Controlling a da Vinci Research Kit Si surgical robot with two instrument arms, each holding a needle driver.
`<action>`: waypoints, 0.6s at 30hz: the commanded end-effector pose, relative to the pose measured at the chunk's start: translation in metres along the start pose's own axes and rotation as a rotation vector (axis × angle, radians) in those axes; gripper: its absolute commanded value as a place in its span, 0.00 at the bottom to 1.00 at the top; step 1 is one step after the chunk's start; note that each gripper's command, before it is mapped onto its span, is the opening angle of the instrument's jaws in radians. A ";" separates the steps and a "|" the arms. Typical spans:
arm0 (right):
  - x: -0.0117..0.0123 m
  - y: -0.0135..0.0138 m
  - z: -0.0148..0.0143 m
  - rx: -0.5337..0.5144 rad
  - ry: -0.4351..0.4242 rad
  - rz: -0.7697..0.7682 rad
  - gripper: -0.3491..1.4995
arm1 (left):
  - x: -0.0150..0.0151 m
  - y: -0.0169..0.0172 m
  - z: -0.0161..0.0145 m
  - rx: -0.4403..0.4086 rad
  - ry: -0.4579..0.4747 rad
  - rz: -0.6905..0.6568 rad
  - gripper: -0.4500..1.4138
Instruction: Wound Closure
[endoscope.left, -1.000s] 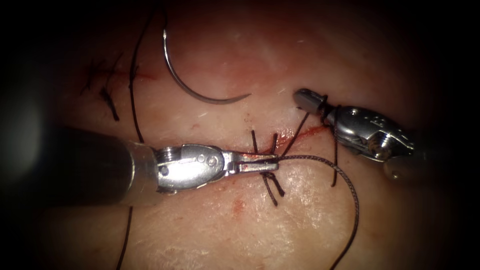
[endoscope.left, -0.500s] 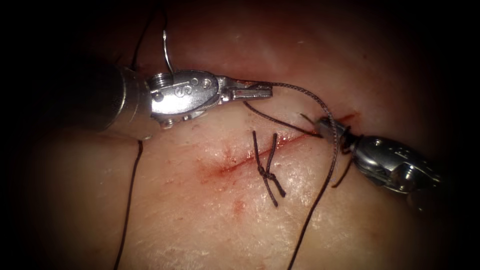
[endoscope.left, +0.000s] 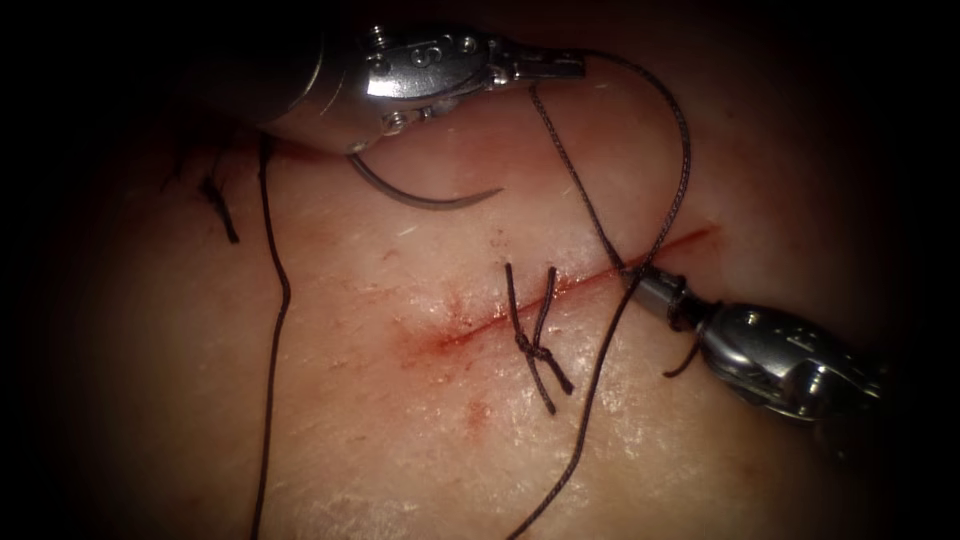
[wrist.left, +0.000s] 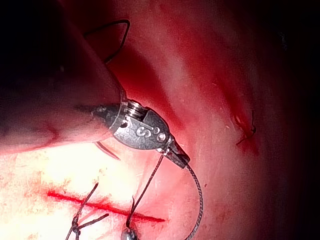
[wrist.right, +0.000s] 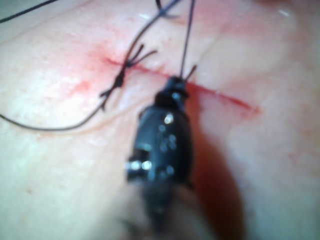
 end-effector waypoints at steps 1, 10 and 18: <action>-0.0010 -0.0012 0.0000 0.008 -0.004 0.004 0.00 | -0.0008 -0.0001 0.0006 -0.001 0.001 -0.002 0.00; -0.0020 -0.0032 -0.0013 0.036 -0.008 -0.007 0.00 | -0.0008 -0.0053 -0.0010 0.017 -0.020 0.011 0.00; -0.0031 -0.0040 -0.0031 0.062 -0.026 -0.019 0.00 | -0.0006 -0.0093 -0.0024 0.047 -0.033 0.029 0.00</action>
